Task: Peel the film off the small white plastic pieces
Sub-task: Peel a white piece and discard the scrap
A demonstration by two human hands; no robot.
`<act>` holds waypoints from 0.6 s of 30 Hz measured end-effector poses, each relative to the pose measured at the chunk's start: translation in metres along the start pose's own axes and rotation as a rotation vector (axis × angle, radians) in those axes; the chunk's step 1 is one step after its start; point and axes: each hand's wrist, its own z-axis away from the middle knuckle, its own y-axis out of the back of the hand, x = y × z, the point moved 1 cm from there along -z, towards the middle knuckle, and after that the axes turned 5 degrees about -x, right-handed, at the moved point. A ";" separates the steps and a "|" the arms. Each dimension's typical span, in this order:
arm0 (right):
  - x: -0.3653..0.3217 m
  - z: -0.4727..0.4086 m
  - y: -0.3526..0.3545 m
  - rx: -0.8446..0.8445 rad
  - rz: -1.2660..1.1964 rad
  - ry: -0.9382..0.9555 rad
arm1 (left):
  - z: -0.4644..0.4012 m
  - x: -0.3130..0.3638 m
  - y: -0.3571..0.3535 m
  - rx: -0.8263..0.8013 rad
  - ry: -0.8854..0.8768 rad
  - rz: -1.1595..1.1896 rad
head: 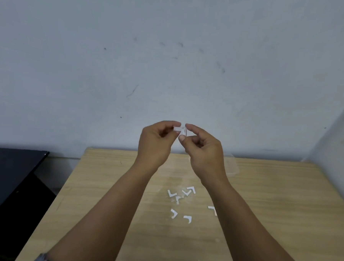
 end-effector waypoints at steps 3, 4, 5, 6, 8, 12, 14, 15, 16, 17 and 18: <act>-0.013 0.006 0.000 0.029 -0.032 0.013 | 0.003 0.018 0.001 -0.035 0.000 0.033; -0.016 0.008 0.001 0.040 -0.043 0.015 | 0.004 0.022 0.001 -0.046 0.000 0.054; -0.020 0.010 0.002 0.049 -0.055 0.014 | 0.006 0.025 0.001 -0.056 -0.003 0.075; -0.023 0.012 0.003 0.055 -0.068 0.009 | 0.009 0.028 0.001 -0.066 -0.004 0.097; -0.027 0.016 0.004 0.062 -0.093 -0.008 | 0.013 0.032 0.001 -0.084 -0.004 0.131; -0.035 0.019 0.005 0.074 -0.168 -0.070 | 0.017 0.035 0.000 -0.132 0.018 0.135; -0.039 0.019 0.007 0.079 -0.207 -0.095 | 0.019 0.034 0.000 -0.174 0.027 0.121; -0.039 0.019 0.008 0.077 -0.226 -0.112 | 0.019 0.033 -0.001 -0.186 0.028 0.103; -0.040 0.019 0.008 0.072 -0.250 -0.134 | 0.019 0.031 -0.001 -0.189 0.024 0.076; -0.040 0.018 0.009 0.064 -0.278 -0.160 | 0.019 0.031 -0.001 -0.191 0.016 0.049; -0.040 0.017 0.010 0.050 -0.308 -0.188 | 0.019 0.030 -0.001 -0.194 0.006 0.029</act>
